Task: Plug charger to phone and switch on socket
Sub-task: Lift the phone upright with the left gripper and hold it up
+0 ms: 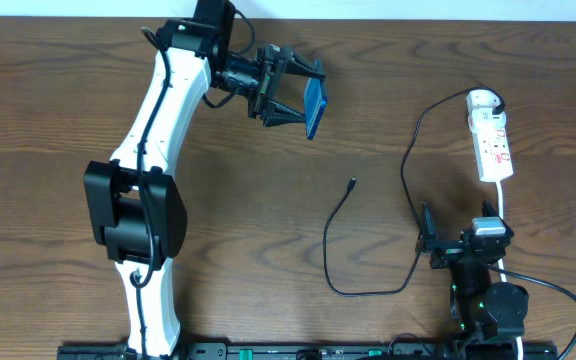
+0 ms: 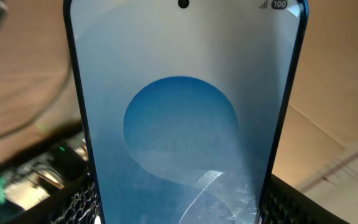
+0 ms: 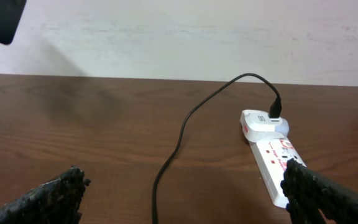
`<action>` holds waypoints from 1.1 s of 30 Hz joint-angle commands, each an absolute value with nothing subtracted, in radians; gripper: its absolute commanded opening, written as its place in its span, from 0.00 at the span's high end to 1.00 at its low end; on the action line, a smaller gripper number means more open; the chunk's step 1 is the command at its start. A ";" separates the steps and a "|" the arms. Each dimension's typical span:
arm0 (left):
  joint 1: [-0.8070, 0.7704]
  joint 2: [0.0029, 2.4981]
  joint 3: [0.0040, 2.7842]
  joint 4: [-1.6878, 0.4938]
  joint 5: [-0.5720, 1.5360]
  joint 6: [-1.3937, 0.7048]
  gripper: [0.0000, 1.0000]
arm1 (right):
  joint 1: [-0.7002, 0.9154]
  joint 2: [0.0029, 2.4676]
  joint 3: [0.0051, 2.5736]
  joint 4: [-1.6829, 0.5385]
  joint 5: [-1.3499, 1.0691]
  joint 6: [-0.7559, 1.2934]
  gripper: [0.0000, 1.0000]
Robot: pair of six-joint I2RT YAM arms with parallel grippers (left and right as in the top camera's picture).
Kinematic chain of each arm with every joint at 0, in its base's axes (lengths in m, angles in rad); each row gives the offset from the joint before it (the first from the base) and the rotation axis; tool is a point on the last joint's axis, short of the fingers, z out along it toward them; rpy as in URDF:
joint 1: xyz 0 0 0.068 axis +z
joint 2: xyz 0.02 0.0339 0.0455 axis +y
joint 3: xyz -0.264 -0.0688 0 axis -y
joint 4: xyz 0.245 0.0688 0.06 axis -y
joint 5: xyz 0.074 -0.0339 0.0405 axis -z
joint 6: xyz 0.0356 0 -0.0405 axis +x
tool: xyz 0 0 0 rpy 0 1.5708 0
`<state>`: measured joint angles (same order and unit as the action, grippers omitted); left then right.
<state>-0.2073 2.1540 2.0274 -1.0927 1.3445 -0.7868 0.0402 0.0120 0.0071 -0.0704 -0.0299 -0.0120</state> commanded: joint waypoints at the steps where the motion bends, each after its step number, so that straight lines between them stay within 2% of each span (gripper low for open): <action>1: -0.192 2.109 2.034 -1.094 1.520 -0.830 0.25 | 0.036 0.007 0.006 -0.075 -0.028 -0.024 0.01; 3: -0.186 2.109 2.034 -1.093 1.572 -0.830 0.25 | 0.036 0.007 0.006 -0.075 -0.028 -0.024 0.01; 33: -0.114 2.109 2.034 -1.091 1.573 -0.878 0.26 | 0.036 0.007 0.006 -0.075 -0.028 -0.024 0.01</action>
